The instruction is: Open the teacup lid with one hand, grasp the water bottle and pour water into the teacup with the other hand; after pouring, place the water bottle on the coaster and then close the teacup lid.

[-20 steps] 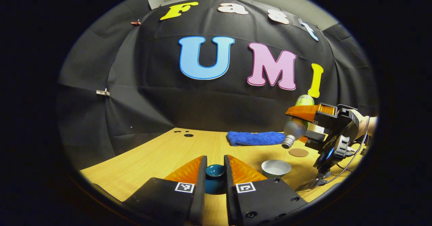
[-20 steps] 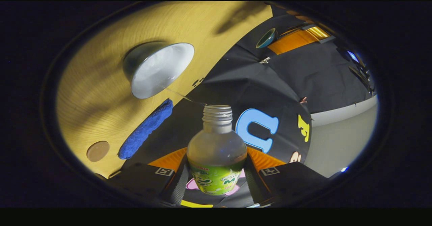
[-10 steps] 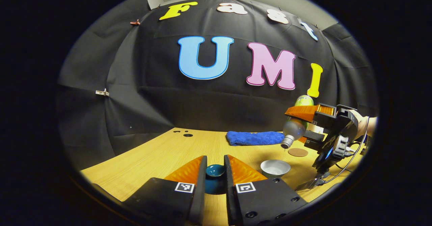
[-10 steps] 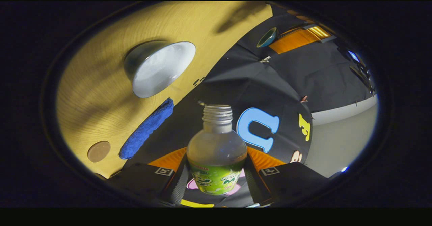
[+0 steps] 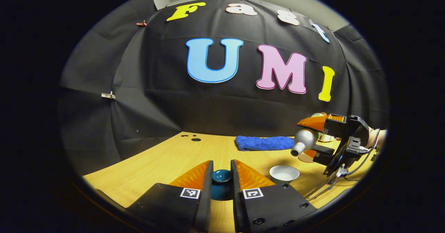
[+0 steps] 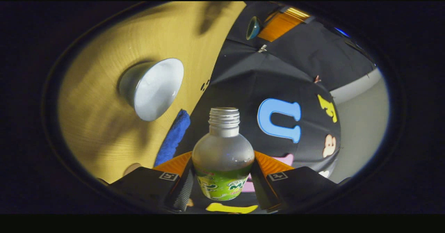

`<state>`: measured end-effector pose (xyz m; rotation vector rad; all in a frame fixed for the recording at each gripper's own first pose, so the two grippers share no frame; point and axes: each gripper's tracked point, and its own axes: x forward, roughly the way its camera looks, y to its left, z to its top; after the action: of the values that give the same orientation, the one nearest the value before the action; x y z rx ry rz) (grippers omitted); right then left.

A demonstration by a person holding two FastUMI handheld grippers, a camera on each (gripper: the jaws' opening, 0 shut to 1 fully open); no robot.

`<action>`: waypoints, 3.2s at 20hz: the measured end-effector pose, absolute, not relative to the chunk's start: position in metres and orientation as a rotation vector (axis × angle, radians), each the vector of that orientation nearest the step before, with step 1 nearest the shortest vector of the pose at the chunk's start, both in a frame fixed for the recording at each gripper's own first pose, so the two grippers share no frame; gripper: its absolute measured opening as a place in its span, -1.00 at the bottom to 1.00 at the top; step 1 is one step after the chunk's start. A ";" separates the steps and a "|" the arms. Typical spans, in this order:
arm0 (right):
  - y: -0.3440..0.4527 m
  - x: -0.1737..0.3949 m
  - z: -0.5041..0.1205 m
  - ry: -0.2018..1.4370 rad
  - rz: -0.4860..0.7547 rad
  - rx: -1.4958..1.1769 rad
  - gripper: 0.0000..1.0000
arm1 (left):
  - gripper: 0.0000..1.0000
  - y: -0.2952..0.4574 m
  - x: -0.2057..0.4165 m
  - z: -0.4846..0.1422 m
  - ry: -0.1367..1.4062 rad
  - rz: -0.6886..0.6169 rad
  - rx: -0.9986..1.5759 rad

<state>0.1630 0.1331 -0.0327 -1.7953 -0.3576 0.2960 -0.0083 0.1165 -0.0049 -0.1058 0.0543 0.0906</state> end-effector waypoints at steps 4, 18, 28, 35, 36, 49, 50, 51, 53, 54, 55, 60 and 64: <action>0.121 0.159 -0.038 -0.204 0.323 -1.524 0.56 | -0.39 0.112 -0.009 -0.001 0.054 0.082 -0.121; 0.006 0.180 0.000 0.121 0.160 -0.385 0.57 | -0.39 0.078 0.005 0.015 0.037 0.019 -0.107; -0.044 0.219 0.006 0.106 0.124 0.072 0.52 | -0.44 0.068 0.014 0.024 0.034 0.006 -0.082; -0.036 0.235 -0.028 0.129 0.159 0.062 0.56 | -0.39 0.066 0.018 0.021 0.048 0.014 -0.076; -0.035 0.238 -0.028 0.122 0.156 0.044 0.57 | -0.39 0.065 0.018 0.020 0.053 0.012 -0.080; -0.036 0.244 -0.055 0.169 0.109 -0.042 0.67 | -0.39 0.050 0.021 0.002 0.107 -0.018 -0.099; -0.038 0.244 -0.056 0.174 0.103 -0.046 0.66 | -0.39 0.049 0.021 0.002 0.107 -0.018 -0.098; -0.037 0.244 -0.056 0.178 0.103 -0.042 0.72 | -0.39 0.048 0.020 0.002 0.107 -0.019 -0.098; -0.037 0.243 -0.055 0.186 0.105 -0.015 0.82 | -0.39 0.046 0.020 0.003 0.107 -0.020 -0.100; -0.037 0.241 -0.054 0.187 0.104 0.002 0.97 | -0.39 0.046 0.020 0.003 0.107 -0.020 -0.100; -0.037 0.240 -0.052 0.189 0.106 0.017 0.99 | -0.39 0.045 0.020 0.003 0.107 -0.020 -0.100; -0.044 0.227 -0.050 0.204 0.059 0.023 1.00 | -0.39 0.044 0.012 0.007 0.094 -0.007 -0.093; -0.038 0.211 -0.040 0.188 0.052 0.023 0.99 | -0.39 0.042 0.004 0.013 0.081 -0.003 -0.099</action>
<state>0.2109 -0.0382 -0.0401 0.0235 0.1884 0.0520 0.0043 0.0419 0.0127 -0.0994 0.0808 -0.0033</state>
